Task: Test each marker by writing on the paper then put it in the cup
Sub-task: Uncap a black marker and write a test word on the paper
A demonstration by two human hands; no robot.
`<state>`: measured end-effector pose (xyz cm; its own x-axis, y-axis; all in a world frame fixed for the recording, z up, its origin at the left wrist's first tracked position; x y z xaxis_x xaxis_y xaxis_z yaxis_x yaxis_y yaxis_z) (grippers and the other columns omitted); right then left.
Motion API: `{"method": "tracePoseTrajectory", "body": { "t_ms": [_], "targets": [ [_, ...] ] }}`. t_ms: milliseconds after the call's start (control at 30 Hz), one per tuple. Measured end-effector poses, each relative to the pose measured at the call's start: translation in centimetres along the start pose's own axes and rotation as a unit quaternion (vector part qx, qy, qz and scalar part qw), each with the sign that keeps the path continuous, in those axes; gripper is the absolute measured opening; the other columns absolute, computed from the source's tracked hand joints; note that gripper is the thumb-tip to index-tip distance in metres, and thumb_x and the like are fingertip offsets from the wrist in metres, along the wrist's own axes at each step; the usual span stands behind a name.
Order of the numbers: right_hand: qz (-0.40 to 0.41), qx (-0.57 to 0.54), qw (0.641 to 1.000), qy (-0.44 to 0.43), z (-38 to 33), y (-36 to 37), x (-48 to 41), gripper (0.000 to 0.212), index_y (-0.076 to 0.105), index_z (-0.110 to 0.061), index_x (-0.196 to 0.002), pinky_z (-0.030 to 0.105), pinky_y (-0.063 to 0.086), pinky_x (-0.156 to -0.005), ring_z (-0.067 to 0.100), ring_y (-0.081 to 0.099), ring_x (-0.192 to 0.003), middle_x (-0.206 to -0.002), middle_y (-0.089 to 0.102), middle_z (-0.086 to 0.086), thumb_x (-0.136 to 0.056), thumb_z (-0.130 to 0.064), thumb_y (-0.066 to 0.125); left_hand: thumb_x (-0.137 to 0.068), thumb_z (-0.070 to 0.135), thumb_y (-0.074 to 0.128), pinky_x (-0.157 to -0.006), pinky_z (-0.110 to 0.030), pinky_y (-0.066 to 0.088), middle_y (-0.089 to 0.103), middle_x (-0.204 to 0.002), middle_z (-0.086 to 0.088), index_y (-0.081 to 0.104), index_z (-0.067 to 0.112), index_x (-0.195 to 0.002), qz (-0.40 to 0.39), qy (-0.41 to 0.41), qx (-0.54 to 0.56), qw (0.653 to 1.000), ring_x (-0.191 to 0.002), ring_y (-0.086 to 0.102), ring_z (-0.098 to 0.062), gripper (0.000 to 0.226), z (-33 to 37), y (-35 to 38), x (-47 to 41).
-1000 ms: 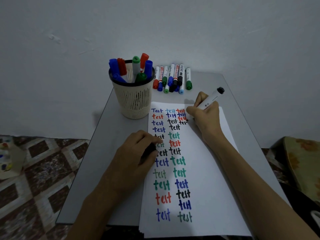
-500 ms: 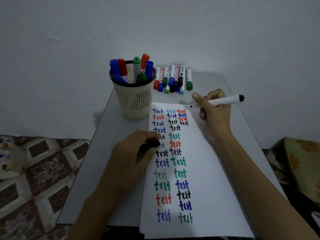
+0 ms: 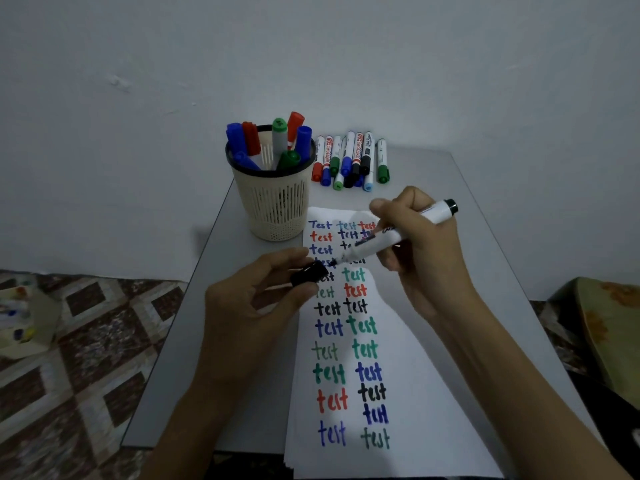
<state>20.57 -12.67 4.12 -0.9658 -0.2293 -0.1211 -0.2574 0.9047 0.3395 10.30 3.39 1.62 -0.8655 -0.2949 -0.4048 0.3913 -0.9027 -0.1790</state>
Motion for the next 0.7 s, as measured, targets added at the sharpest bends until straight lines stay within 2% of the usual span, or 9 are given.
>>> {"method": "tracePoseTrajectory", "body": {
  "t_ms": [133,267,500,700],
  "targets": [
    [-0.007,0.022,0.999,0.027,1.2,0.7,0.6,0.03,0.041,-0.006,-0.064,0.019,0.031,-0.038,0.014,0.035,-0.039,-0.051,0.043,0.009,-0.085,0.002,0.06,-0.072,0.013,0.074,-0.08,-0.021,0.054,0.071,-0.102,0.011,0.067,0.021,-0.106,-0.017,0.011,0.008,1.0,-0.093,0.068,-0.006,0.036,0.2,0.3,0.2],
    [-0.019,0.013,0.998,0.054,2.8,1.6,1.5,0.031,0.039,-0.008,-0.064,0.02,0.029,-0.039,0.016,0.034,-0.04,-0.056,0.041,0.012,-0.084,0.005,0.059,-0.07,0.015,0.079,-0.079,-0.022,0.055,0.074,-0.092,0.007,0.071,0.015,-0.1,-0.009,0.035,-0.013,0.999,-0.087,0.07,-0.007,0.03,0.0,-0.2,0.2],
    [0.011,-0.052,0.996,0.067,3.2,2.5,2.8,0.036,0.035,-0.013,-0.061,0.021,0.025,-0.04,0.013,0.032,-0.039,-0.05,0.041,0.002,-0.083,0.009,0.053,-0.074,0.021,0.072,-0.075,-0.021,0.054,0.071,-0.091,0.004,0.07,0.013,-0.092,0.012,0.124,-0.045,0.991,-0.084,0.068,-0.007,0.02,1.3,-0.4,0.5],
    [0.04,-0.105,0.991,0.075,3.7,3.1,3.6,0.038,0.035,-0.016,-0.062,0.021,0.025,-0.038,0.01,0.032,-0.041,-0.053,0.042,0.0,-0.085,0.008,0.052,-0.076,0.017,0.072,-0.08,-0.016,0.049,0.067,-0.093,0.004,0.069,0.01,-0.091,0.025,0.201,-0.136,0.97,-0.09,0.064,0.0,0.016,2.2,-0.7,0.8]
  ]
}}
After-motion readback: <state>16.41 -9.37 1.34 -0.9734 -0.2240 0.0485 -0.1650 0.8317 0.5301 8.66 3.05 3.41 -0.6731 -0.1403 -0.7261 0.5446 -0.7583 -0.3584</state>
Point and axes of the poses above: each hand's wrist, its own x-axis away from the middle knuckle, its own y-axis out of the palm, z = x × y, the point moved 6 cm from there along -x, towards the middle knuckle
